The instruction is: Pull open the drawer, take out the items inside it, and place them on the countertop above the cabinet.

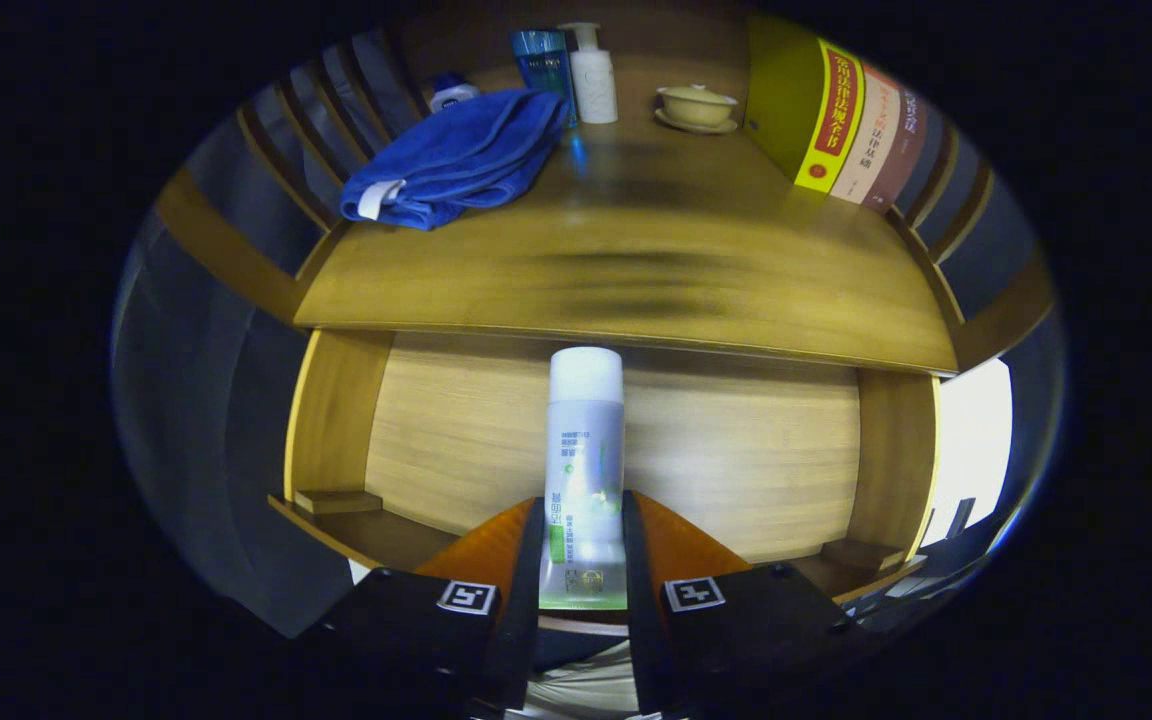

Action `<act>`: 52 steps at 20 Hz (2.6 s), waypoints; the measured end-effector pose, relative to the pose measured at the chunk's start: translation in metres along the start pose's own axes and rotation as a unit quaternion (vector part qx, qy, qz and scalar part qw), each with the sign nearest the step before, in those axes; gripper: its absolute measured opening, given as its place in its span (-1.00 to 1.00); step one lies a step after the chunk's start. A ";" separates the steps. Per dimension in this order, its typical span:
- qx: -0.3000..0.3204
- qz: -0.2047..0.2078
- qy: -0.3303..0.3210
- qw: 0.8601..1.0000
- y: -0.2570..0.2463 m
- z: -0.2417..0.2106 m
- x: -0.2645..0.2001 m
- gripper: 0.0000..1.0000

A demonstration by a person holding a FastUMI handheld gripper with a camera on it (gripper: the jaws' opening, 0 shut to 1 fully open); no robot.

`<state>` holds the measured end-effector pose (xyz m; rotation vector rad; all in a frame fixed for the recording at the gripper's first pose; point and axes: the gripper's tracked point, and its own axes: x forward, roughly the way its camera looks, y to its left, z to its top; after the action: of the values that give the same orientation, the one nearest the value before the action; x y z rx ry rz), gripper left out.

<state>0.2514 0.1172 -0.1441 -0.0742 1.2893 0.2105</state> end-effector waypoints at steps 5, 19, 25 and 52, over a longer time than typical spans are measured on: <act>-0.004 -0.019 -0.158 0.987 -0.012 0.091 -0.050 -0.06; 0.032 -0.062 -0.194 0.979 -0.035 0.187 0.034 -0.06; 0.043 -0.063 -0.200 0.977 -0.041 0.188 0.050 0.21; -0.034 -0.027 -0.563 0.825 0.028 0.048 -0.161 0.96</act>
<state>0.2497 0.1343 0.0250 -0.0318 0.0871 0.1988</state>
